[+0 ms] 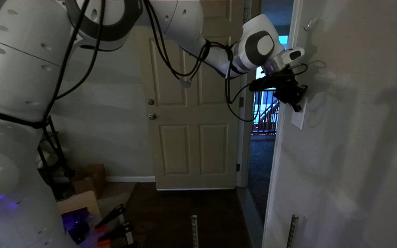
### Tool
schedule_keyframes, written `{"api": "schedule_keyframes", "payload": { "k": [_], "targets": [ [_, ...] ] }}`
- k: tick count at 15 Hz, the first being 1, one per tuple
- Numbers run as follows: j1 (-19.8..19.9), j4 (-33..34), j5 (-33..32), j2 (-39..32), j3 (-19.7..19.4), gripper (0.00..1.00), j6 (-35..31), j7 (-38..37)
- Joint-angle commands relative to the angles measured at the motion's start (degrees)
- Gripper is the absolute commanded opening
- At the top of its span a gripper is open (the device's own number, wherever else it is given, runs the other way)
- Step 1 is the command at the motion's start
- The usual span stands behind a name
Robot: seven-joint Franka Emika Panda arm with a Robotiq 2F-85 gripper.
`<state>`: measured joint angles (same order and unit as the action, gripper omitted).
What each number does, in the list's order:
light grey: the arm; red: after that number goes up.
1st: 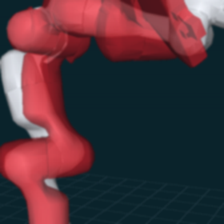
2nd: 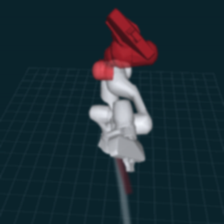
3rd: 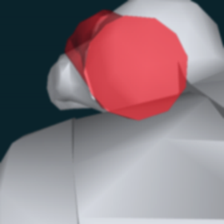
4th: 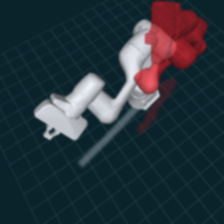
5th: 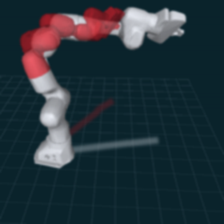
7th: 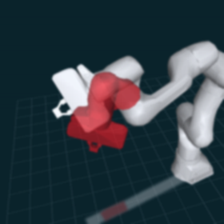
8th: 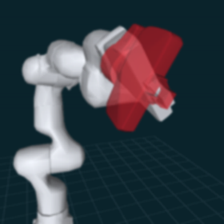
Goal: Flip the switch on the wall
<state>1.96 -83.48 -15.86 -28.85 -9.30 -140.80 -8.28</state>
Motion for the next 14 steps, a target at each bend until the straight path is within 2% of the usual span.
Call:
{"api": "schedule_keyframes", "payload": {
  "k": [1, 5, 9, 14],
  "targets": [
    [-0.22, 2.70, 1.15, -1.31, -0.06, 0.04, 2.68, -1.08],
    [0.34, -0.09, 3.49, 1.26, 0.88, 0.04, 5.35, -0.71],
    [2.02, -4.05, 10.44, 4.65, 3.74, 0.04, 8.26, 2.32],
    [0.84, -4.93, 9.13, 5.69, 2.79, 0.04, 7.40, 0.18]
  ]
}}
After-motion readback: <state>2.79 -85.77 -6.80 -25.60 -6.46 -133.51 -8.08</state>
